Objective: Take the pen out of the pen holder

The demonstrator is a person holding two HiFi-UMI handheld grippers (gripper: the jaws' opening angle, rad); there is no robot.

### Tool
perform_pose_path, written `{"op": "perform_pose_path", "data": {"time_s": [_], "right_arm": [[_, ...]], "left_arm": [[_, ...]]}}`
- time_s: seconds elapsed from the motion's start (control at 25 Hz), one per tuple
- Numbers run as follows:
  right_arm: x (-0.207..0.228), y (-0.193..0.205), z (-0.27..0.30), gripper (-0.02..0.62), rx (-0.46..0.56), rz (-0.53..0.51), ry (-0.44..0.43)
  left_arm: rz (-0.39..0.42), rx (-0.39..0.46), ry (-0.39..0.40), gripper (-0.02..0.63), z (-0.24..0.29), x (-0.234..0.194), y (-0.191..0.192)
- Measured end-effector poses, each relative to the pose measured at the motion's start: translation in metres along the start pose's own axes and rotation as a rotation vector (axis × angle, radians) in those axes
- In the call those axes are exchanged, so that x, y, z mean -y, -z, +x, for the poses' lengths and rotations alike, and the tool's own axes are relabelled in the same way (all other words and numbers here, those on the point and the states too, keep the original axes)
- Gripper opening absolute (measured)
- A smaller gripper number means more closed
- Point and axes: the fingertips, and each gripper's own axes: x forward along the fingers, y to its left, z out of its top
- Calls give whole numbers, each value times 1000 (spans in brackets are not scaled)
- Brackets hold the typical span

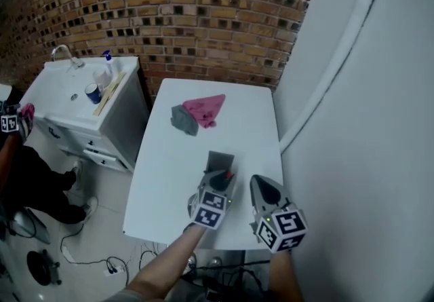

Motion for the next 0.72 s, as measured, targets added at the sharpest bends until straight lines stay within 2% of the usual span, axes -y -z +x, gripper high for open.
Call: {"op": "perform_pose_path", "data": {"time_s": [0.2,0.72], "right_arm": [[3,2,1,2,-6,3,-1],[-10,-8,-1,2,33,0,-9]], "left_arm": [[24,6,-20,63,-1,-4,-4],[-28,114,-10,58,-41,-20,-40]]}}
